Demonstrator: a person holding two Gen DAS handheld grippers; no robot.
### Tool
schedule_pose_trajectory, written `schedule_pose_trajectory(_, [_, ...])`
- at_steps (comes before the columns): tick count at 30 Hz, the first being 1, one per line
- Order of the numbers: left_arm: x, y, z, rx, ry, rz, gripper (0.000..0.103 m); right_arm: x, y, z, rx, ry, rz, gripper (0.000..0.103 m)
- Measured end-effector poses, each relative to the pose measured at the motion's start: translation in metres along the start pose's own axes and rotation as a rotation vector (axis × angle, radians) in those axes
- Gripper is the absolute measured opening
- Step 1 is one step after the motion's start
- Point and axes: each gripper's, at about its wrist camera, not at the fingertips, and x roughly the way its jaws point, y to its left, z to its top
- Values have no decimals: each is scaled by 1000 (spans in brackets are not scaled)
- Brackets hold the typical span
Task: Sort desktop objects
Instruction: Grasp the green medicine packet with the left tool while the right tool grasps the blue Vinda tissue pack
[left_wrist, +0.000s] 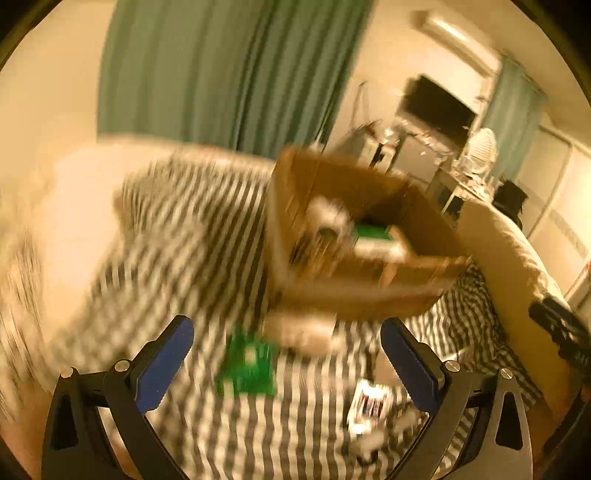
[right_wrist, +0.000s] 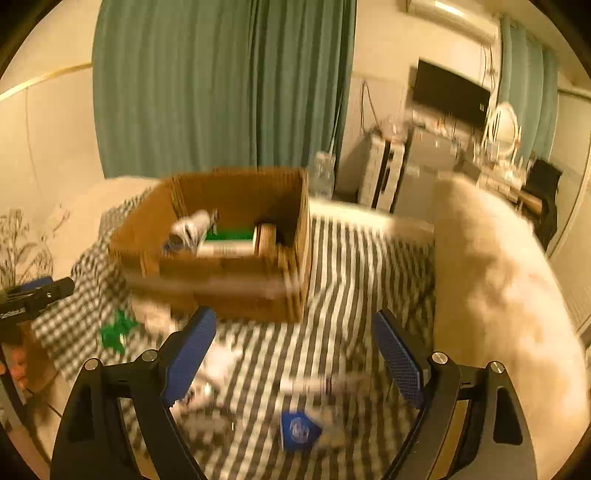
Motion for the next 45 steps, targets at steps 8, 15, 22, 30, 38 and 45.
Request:
schedule_pose_trajectory(8, [51, 21, -30, -52, 125, 97, 103, 37, -8, -41, 112, 149, 29, 87])
schedule_pose_trajectory(15, [68, 14, -33, 10, 146, 115, 103, 63, -12, -55, 151, 246, -2, 87])
schedule_pose_trajectory(22, [81, 12, -35, 38, 149, 144, 103, 86, -16, -72, 97, 335, -95, 87])
schedule_pose_trajectory(30, [95, 4, -40, 129, 141, 181, 103, 110, -27, -90, 80, 450, -118, 87])
schedule_pose_trajectory(38, [112, 4, -41, 131, 190, 211, 103, 124, -24, -99, 71, 505, -118, 87])
schedule_pose_trajectory(45, [123, 7, -43, 144, 216, 232, 103, 128, -21, -106, 102, 551, -78, 87])
